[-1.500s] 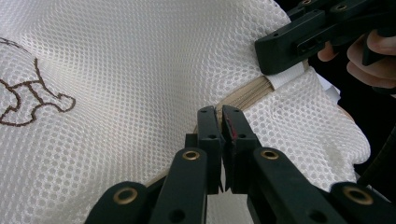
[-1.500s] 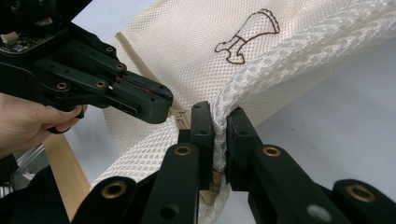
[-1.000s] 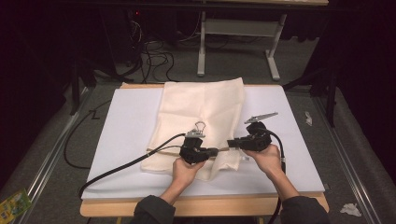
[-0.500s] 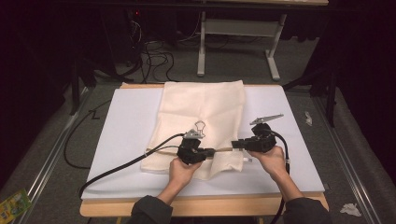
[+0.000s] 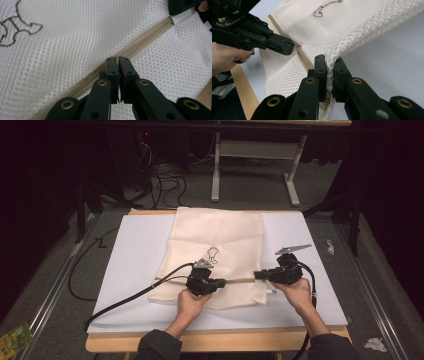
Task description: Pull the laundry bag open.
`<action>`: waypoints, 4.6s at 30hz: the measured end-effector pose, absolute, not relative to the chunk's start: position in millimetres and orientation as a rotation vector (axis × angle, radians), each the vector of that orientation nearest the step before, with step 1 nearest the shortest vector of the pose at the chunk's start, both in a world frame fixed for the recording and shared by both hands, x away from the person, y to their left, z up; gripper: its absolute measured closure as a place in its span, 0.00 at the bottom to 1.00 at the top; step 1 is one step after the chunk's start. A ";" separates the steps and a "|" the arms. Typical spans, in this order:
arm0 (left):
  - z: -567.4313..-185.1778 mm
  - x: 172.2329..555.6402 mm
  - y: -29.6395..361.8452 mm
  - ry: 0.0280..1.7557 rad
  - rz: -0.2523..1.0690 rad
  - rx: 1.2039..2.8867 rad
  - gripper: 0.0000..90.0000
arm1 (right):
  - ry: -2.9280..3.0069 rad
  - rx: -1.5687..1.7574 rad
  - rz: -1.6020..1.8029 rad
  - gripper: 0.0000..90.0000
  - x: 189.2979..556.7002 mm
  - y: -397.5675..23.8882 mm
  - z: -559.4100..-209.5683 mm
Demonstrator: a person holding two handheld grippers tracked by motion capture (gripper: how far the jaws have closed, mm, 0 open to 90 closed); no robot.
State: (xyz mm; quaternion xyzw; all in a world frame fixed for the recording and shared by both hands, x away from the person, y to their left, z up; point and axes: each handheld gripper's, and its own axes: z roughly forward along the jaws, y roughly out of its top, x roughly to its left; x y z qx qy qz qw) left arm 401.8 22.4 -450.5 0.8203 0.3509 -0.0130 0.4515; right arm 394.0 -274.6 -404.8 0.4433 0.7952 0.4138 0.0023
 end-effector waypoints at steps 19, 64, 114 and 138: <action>-433.6 394.4 58.1 0.882 0.088 2.013 0.97 | 2.480 1.440 1.240 0.95 398.1 -275.7 -417.4; -417.8 390.0 122.1 0.979 0.189 1.940 0.97 | 2.439 1.437 1.041 0.95 401.3 -268.4 -422.9; -409.1 376.8 150.9 1.028 0.254 1.873 0.97 | 2.321 1.430 1.009 0.95 401.4 -271.9 -421.5; -405.0 373.3 180.0 1.085 0.280 1.826 0.97 | 2.291 1.422 1.025 0.95 397.0 -278.3 -417.3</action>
